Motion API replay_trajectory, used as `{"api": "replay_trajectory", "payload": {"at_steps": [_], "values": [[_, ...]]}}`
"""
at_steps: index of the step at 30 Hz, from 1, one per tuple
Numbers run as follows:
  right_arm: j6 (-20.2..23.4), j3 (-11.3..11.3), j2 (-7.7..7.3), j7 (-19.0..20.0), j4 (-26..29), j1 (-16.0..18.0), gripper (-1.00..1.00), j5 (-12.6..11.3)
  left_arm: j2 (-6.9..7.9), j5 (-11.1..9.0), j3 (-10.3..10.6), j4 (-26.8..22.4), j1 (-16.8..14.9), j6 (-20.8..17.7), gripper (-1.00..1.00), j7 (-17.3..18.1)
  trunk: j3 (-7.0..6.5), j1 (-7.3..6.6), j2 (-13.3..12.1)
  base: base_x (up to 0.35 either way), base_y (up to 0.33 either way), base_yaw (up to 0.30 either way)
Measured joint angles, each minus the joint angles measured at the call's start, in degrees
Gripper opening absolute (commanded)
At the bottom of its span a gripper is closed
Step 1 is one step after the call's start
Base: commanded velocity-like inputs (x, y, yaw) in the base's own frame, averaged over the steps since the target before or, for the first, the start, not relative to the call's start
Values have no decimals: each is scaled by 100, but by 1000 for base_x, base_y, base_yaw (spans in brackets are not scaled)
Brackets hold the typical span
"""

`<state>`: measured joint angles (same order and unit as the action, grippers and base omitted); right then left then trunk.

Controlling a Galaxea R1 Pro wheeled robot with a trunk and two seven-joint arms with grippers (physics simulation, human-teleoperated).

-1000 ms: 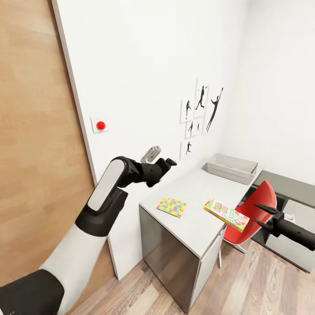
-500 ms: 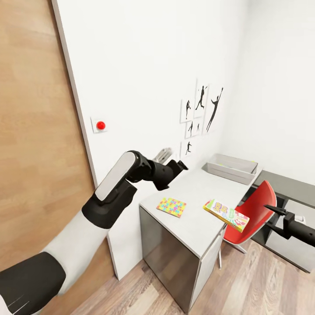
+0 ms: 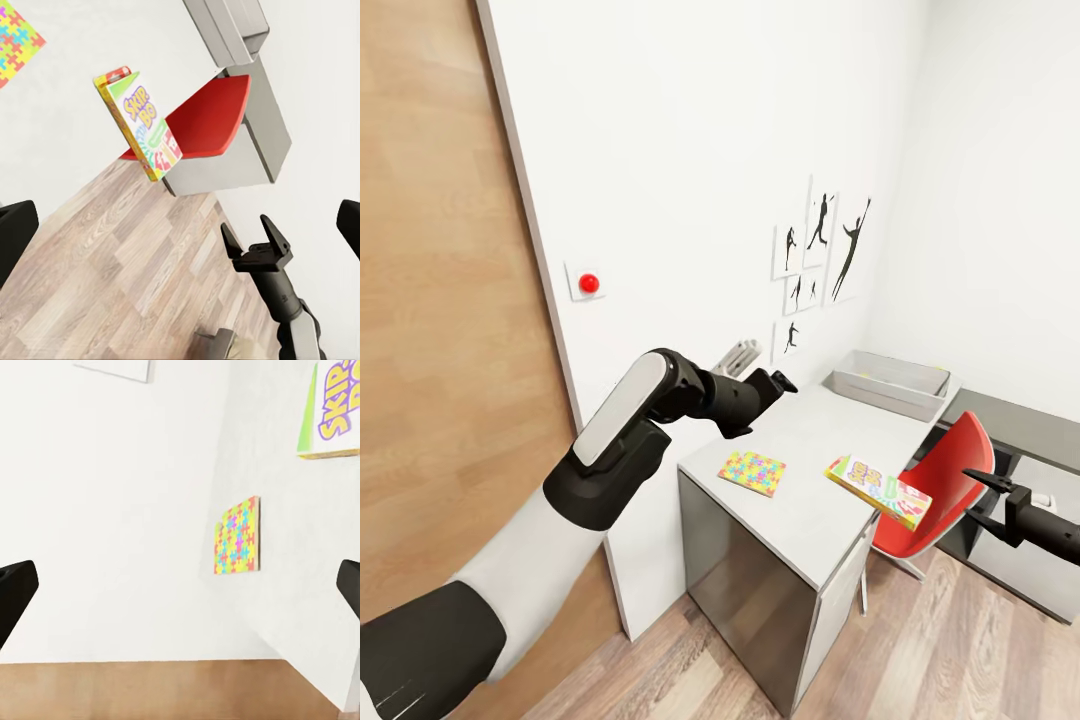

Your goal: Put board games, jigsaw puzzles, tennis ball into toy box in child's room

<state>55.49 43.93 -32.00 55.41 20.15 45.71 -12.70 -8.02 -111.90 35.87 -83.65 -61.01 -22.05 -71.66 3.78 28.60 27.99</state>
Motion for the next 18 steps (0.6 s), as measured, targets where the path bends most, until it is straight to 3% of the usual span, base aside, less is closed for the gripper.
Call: {"api": "replay_trajectory", "payload": {"at_steps": [18], "values": [[-570,15,320,47,-117,1,100,-10,17,-27,11,-25,130,-182,100,325,325,396,724,0,0,0]]}}
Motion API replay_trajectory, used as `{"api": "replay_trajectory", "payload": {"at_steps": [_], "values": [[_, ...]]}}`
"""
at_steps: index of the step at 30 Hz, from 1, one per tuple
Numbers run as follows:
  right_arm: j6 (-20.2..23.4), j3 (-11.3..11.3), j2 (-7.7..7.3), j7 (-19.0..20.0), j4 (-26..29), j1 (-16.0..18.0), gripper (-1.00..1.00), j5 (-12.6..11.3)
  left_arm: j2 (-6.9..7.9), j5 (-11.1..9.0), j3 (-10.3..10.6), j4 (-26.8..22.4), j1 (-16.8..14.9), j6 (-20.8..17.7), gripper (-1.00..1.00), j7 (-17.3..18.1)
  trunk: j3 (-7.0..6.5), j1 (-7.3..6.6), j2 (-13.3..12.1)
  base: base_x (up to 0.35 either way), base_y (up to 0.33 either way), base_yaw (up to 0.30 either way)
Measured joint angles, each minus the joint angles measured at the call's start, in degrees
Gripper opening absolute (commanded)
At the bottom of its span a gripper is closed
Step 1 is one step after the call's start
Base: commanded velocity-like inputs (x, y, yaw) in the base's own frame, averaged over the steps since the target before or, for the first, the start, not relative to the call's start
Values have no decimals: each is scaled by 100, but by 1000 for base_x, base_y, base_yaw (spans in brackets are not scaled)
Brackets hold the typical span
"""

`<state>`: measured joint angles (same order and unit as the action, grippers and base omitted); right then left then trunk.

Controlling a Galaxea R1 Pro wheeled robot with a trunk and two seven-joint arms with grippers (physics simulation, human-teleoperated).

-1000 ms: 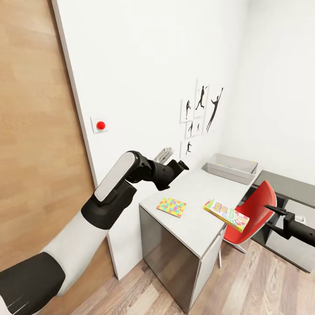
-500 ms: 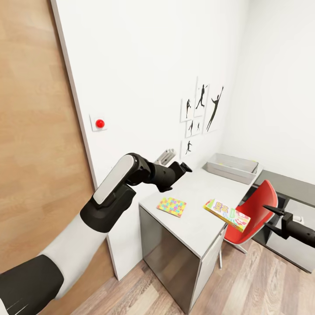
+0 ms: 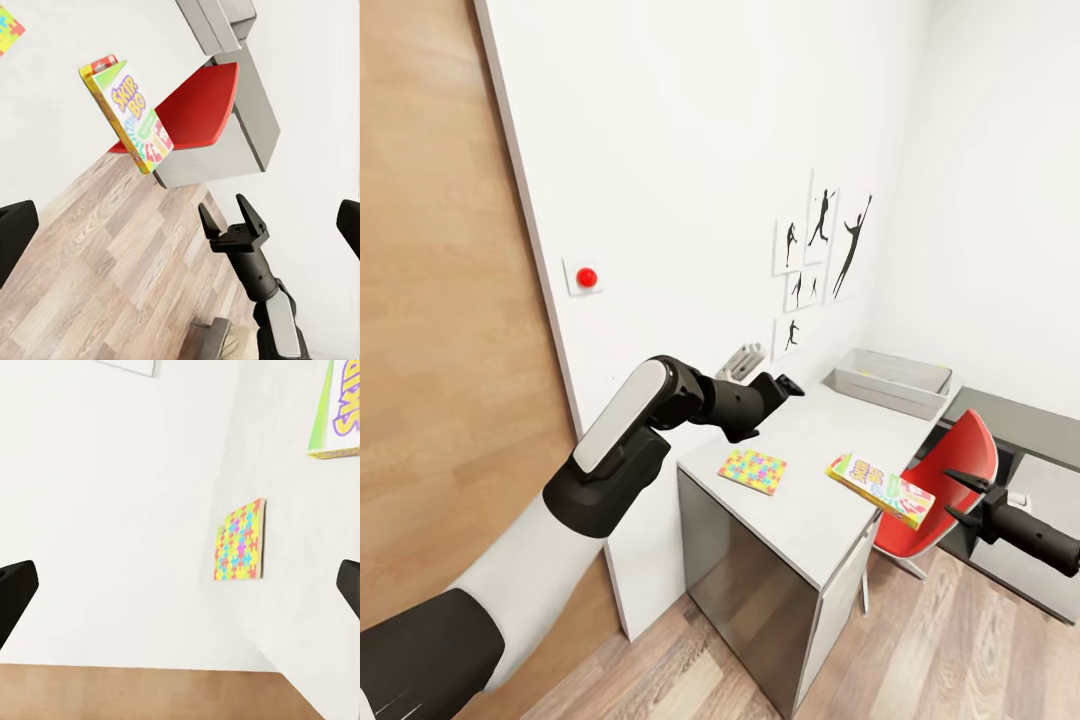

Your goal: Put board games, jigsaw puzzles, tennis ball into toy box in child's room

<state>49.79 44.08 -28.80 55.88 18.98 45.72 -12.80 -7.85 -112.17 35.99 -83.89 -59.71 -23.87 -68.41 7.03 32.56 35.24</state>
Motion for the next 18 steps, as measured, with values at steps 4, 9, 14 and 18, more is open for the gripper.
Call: {"api": "replay_trajectory", "payload": {"at_steps": [4,9,14,18], "values": [[-31,5,27,-7,-36,0,100,-3,-1,7,3,-31,19,-10,100,91,72,88,161,0,0,0],[-45,16,35,-10,-55,0,100,-7,-2,12,6,-48,31,-18,100,188,162,198,362,0,0,0],[-50,25,31,-7,-65,0,100,-13,-1,15,8,-56,39,-23,100,254,252,308,563,0,0,0],[-52,32,17,-5,-70,-4,100,-25,0,18,9,-61,67,-25,100,292,325,396,724,0,0,0]]}}
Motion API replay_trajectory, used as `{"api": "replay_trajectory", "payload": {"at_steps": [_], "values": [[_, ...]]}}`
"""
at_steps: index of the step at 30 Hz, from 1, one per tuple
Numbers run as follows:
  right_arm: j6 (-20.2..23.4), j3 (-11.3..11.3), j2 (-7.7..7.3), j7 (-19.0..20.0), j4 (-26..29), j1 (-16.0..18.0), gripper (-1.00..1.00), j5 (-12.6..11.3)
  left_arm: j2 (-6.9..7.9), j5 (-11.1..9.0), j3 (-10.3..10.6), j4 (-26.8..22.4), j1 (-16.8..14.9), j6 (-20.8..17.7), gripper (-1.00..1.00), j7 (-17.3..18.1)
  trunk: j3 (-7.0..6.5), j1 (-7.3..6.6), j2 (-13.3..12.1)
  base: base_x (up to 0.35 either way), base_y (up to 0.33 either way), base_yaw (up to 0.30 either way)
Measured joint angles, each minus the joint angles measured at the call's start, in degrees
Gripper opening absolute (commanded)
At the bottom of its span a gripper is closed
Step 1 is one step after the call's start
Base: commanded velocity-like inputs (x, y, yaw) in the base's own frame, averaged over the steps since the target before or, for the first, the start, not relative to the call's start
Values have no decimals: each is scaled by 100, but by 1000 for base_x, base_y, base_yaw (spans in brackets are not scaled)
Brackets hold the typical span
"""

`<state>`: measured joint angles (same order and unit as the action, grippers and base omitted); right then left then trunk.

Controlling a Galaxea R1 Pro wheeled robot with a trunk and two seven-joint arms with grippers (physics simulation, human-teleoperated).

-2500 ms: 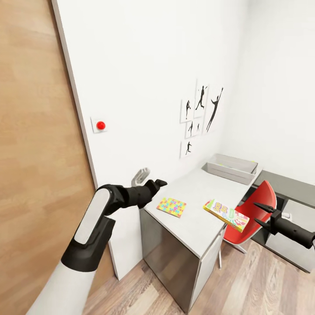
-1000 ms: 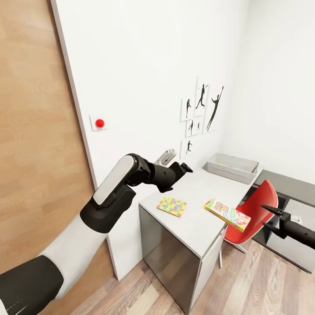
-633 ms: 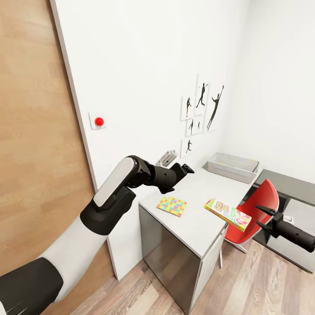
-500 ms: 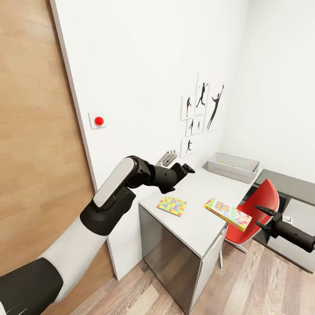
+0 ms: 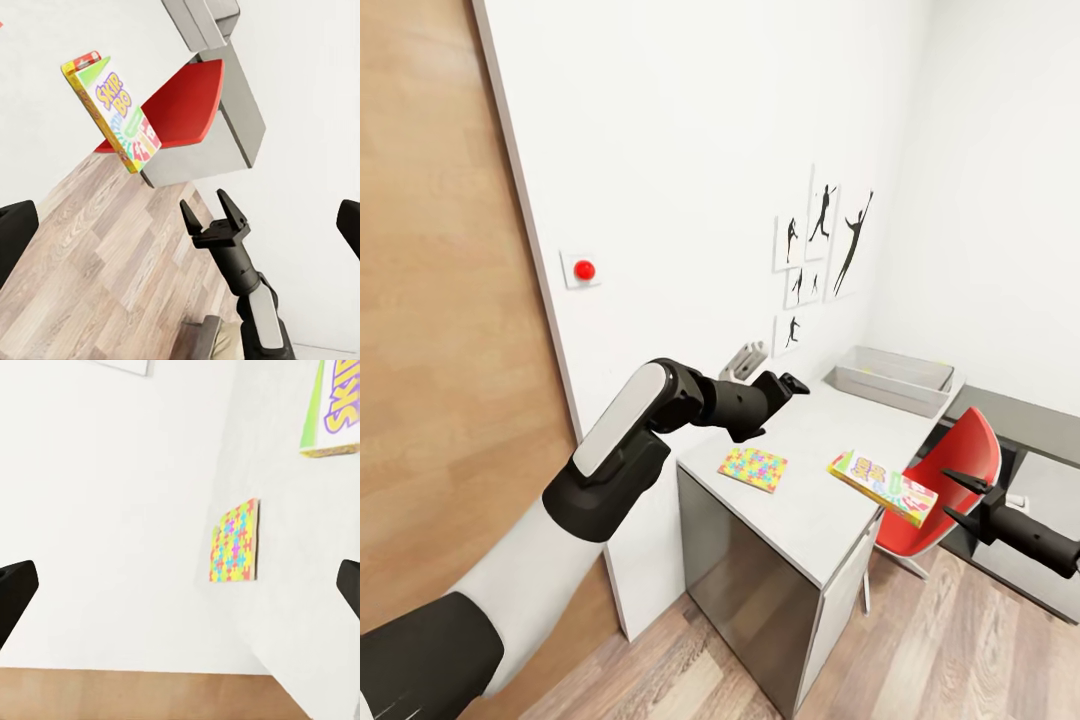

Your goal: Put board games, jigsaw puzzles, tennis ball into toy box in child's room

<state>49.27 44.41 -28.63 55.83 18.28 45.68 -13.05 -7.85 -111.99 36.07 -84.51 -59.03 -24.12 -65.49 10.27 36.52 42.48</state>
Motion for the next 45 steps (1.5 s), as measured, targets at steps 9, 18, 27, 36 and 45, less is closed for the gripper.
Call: {"api": "replay_trajectory", "payload": {"at_steps": [9,18,27,36,45], "values": [[-8,13,-54,-7,-4,-5,100,-12,3,12,-1,-3,41,-2,100,24,162,198,362,0,0,0],[-5,28,-121,-13,-5,-51,100,-20,4,16,0,-3,52,-2,100,28,324,396,723,0,0,0],[-3,34,-150,-27,-5,-68,100,-17,5,17,-1,-3,55,-3,100,53,486,594,1085,0,0,0],[0,37,-155,-28,-5,-73,100,-15,0,17,0,-3,55,-3,100,58,648,792,1446,0,0,0],[10,43,-173,-25,-5,-74,100,-15,-3,17,1,-6,56,-3,100,58,810,989,1808,0,0,0]]}}
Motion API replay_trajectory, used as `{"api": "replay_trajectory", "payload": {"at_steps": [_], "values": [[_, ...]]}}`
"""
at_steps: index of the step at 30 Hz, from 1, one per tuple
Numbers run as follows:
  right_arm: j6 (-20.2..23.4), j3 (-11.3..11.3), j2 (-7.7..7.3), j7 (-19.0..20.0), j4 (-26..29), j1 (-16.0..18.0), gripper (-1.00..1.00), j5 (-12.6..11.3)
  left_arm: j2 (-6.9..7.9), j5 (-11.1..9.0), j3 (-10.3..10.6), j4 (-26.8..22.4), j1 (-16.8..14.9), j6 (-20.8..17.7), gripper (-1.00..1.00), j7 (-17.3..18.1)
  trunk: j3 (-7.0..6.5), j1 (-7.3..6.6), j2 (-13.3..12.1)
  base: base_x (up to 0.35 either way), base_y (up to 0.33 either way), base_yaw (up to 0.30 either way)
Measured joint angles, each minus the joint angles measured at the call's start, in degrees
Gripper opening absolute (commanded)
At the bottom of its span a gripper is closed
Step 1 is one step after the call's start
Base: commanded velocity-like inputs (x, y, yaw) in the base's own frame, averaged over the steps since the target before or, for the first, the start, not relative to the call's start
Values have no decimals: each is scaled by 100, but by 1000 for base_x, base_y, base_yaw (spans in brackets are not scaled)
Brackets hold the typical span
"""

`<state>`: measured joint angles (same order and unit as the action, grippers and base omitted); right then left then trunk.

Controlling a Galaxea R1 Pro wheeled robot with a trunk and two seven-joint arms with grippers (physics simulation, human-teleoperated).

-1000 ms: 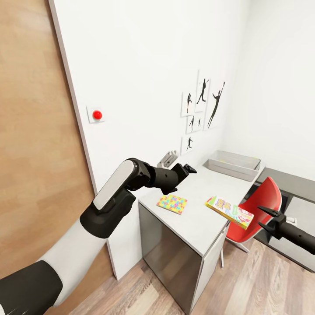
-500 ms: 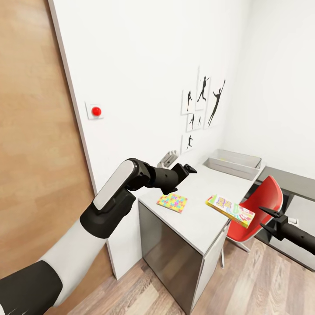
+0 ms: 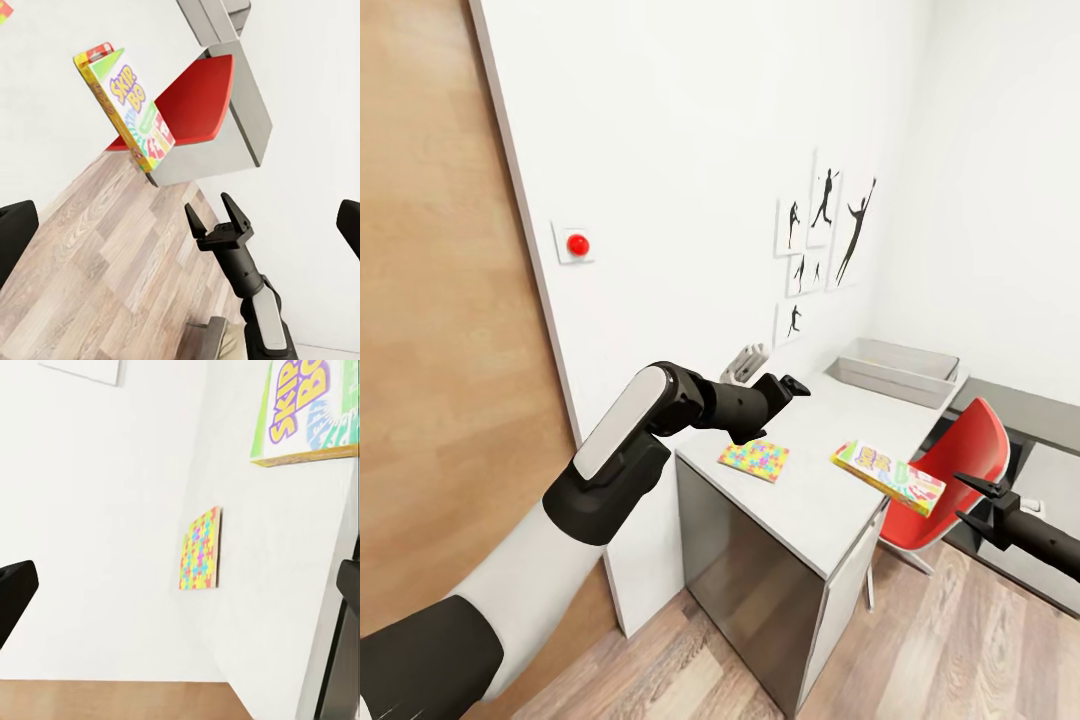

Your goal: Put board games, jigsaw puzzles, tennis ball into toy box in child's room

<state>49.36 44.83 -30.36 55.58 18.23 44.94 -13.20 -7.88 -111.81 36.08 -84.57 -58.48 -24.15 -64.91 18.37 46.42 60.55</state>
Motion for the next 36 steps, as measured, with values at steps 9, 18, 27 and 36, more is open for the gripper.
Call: {"api": "replay_trajectory", "payload": {"at_steps": [9,18,27,36], "values": [[7,1,-14,1,0,0,100,0,-1,0,0,2,0,0,100,0,162,198,361,0,0,0],[141,6,-45,-10,0,3,100,-8,-1,0,0,1,0,0,100,-3,324,396,723,0,0,0],[236,7,-67,-23,0,7,100,-11,-7,0,23,1,0,0,100,-1,485,593,1084,0,0,0],[262,4,-73,-29,0,8,100,-8,-9,7,135,-12,-2,-1,100,32,647,791,1445,0,0,0]]}}
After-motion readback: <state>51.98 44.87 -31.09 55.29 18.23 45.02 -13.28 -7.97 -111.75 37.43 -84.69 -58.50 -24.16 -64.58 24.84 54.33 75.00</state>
